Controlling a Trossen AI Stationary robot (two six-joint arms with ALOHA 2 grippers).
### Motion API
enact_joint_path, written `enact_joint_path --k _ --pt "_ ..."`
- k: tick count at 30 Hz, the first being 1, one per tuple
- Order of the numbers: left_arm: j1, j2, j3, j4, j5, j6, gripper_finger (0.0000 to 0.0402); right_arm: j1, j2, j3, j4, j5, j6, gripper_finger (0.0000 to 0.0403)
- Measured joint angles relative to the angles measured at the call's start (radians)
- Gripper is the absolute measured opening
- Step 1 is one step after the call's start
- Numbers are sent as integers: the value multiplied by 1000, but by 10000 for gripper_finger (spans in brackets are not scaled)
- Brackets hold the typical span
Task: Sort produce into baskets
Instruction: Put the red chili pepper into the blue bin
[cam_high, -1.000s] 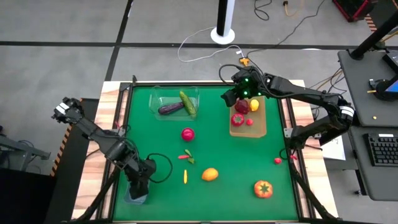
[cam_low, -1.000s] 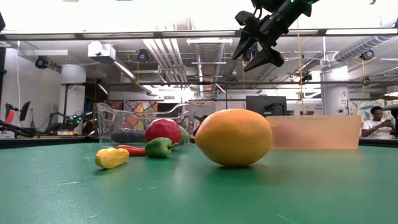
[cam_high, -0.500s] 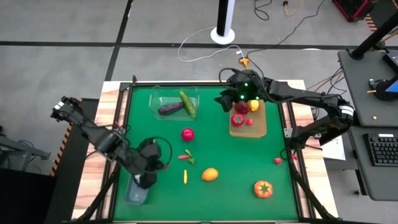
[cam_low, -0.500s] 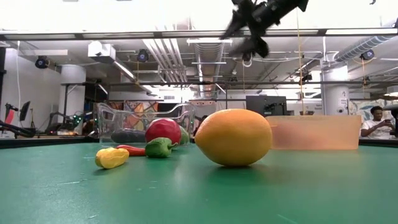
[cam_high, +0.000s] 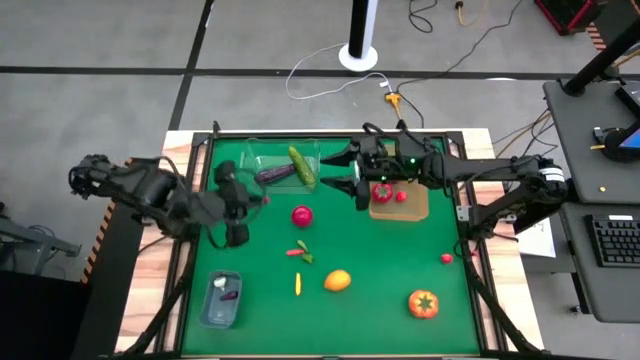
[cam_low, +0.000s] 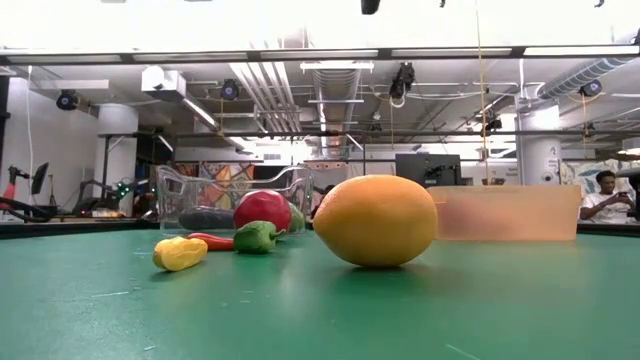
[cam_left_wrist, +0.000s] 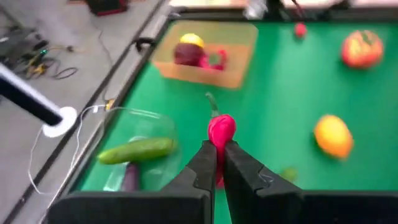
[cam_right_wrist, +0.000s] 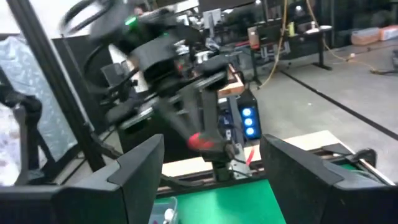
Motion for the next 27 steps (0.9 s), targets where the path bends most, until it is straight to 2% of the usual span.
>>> enact_joint_path --k 3,7,9,13,27 --pt "56 -28 -7 149 62 -2 1 25 16 9 3 3 -15 256" --pt "73 -25 -50 574 179 77 1 55 48 40 11 4 -35 256" --pt "70 -13 -71 705 231 146 1 68 68 69 18 4 -55 254" --pt "66 3 -87 721 244 156 1 77 89 122 12 4 -82 244" --pt "67 -5 -111 723 244 133 1 76 87 202 -239 9 -110 219"
